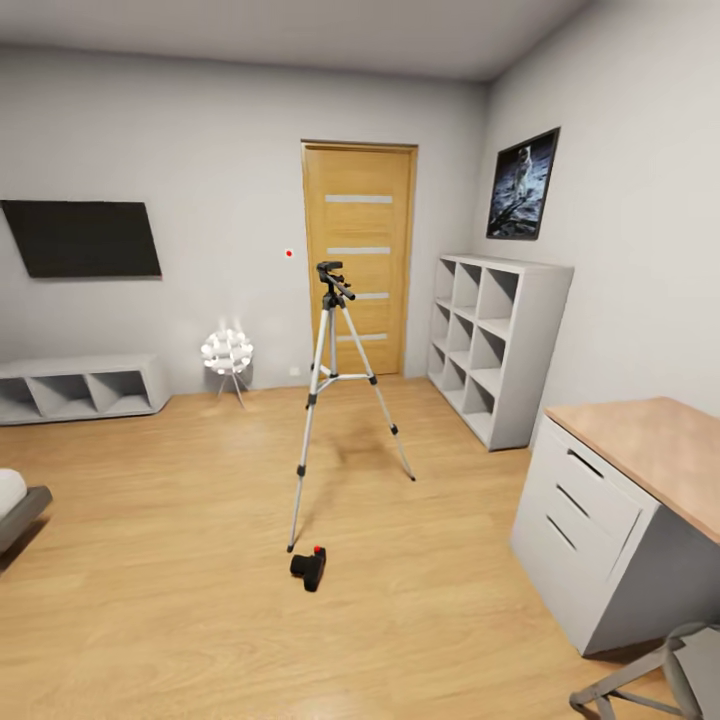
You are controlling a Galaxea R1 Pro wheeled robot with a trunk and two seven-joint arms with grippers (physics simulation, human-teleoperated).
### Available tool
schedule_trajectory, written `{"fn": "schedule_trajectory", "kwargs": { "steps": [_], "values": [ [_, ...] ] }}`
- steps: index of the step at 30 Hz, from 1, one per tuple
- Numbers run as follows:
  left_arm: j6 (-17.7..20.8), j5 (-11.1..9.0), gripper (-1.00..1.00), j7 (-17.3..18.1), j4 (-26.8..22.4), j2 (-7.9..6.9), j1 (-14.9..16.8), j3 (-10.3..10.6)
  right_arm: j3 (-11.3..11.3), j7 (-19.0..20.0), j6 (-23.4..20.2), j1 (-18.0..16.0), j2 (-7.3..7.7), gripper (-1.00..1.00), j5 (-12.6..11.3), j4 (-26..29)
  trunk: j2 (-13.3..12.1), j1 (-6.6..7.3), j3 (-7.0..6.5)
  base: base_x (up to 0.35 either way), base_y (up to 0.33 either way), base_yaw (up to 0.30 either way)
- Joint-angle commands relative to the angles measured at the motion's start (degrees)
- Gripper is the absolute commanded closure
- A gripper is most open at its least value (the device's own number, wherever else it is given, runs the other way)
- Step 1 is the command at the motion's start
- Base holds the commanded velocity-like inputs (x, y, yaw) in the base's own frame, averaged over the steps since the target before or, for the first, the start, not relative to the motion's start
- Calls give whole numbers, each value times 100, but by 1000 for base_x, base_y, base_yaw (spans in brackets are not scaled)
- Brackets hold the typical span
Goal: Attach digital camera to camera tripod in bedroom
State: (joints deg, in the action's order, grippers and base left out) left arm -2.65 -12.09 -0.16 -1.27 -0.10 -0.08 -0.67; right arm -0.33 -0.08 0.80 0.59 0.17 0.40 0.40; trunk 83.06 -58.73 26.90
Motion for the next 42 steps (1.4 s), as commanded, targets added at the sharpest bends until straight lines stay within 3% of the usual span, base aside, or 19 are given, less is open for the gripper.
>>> {"fn": "schedule_trajectory", "kwargs": {
  "steps": [1,25,42],
  "values": [
    [-8,-30,-100,-2,-5,1,-1,-3,-3,-1,8,2,1,-100,4,4,2,0,3,0,0,269],
    [-8,-30,-100,-2,-5,1,-1,-3,-8,-1,136,2,-7,-100,4,4,2,0,3,0,0,266],
    [-8,-30,-100,-2,-5,1,-1,-3,-6,-1,146,2,-2,-100,-2,4,2,0,3,0,0,50]
  ]
}}
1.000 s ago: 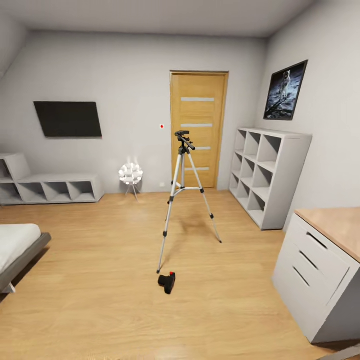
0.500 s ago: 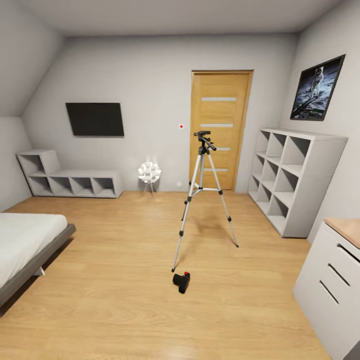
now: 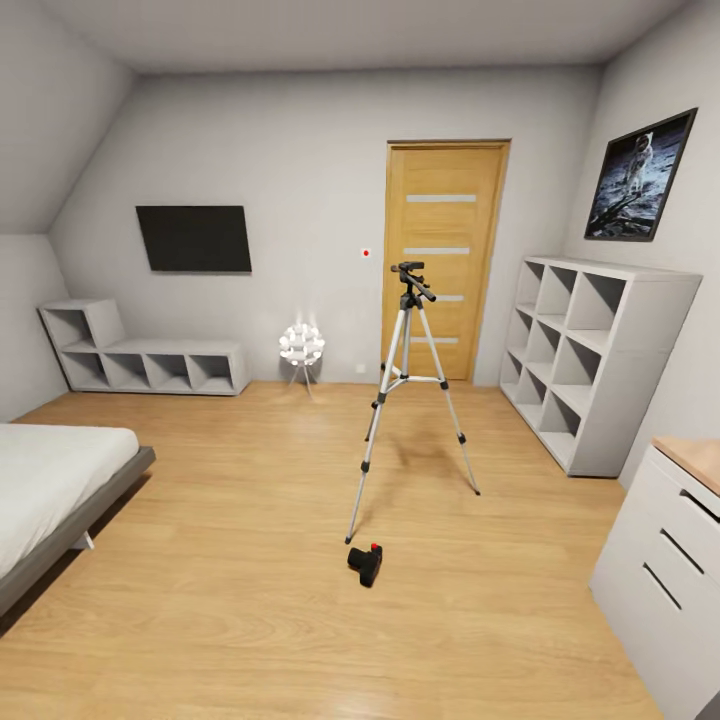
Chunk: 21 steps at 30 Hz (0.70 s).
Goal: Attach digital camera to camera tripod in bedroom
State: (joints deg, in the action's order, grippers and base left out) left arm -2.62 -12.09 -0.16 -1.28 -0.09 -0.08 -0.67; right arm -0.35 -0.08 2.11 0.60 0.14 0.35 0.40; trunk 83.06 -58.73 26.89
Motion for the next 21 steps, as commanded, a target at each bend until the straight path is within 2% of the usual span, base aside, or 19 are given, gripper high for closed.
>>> {"fn": "schedule_trajectory", "kwargs": {
  "steps": [1,21],
  "values": [
    [-10,-30,-100,-2,-4,0,-1,-3,-4,-1,13,2,-1,-100,5,4,2,0,4,0,0,4],
    [-10,-30,-100,-2,-4,-4,-1,-3,-14,46,7,2,9,-100,18,4,2,0,4,0,0,1]
  ]
}}
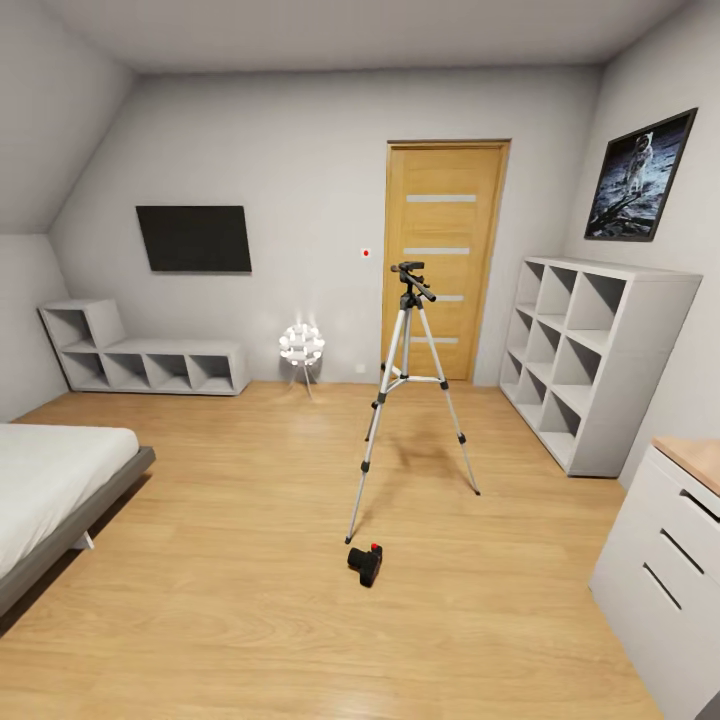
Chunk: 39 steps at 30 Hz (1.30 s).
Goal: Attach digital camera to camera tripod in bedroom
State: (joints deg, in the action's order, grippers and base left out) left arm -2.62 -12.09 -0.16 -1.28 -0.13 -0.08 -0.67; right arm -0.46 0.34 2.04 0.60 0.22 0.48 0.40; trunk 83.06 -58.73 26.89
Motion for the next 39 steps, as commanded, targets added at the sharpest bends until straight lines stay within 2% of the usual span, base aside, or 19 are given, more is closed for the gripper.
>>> {"fn": "schedule_trajectory", "kwargs": {
  "steps": [1,9,25,39],
  "values": [
    [-10,-30,-100,-2,-4,-1,-1,-3,-3,9,14,2,1,-100,3,4,2,0,4,0,0,0],
    [-10,-30,-100,-2,-4,-1,-1,-1,1,22,9,2,4,-100,2,4,2,0,4,1,0,0],
    [-10,-21,-100,7,-4,-4,-1,14,-6,45,11,2,4,-100,5,4,2,0,4,137,0,0],
    [-2,-27,-100,7,-4,-4,-1,22,-7,21,15,2,1,-100,5,4,2,0,4,252,0,0]
  ]
}}
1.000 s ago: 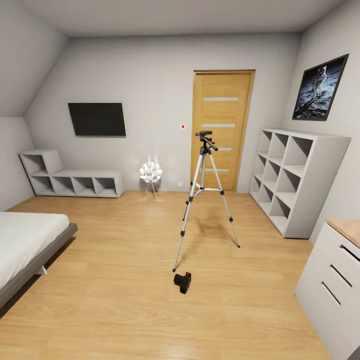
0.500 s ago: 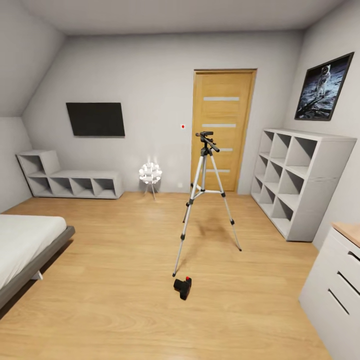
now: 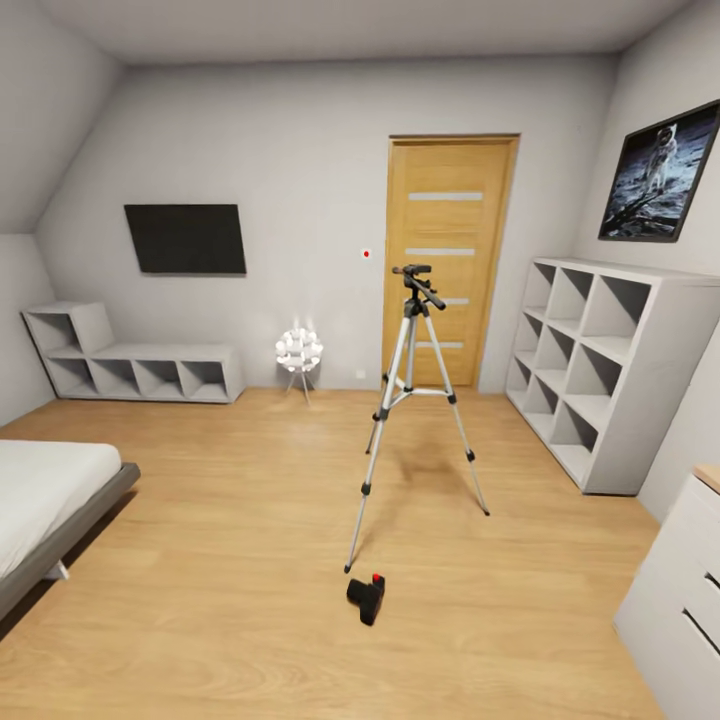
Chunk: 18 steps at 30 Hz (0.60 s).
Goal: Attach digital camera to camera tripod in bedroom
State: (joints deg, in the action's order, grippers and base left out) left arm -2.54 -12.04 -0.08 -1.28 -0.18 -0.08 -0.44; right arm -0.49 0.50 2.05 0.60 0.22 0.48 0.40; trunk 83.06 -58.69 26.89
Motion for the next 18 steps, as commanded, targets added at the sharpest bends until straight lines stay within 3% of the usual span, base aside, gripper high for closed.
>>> {"fn": "schedule_trajectory", "kwargs": {
  "steps": [1,18],
  "values": [
    [-10,-32,-100,-1,-4,0,-1,-1,-4,3,14,2,0,-100,5,4,2,-3,4,312,0,0],
    [-10,-26,-100,-1,-4,0,-1,-6,5,-40,32,1,-14,-100,-13,4,2,-3,4,320,0,0]
  ]
}}
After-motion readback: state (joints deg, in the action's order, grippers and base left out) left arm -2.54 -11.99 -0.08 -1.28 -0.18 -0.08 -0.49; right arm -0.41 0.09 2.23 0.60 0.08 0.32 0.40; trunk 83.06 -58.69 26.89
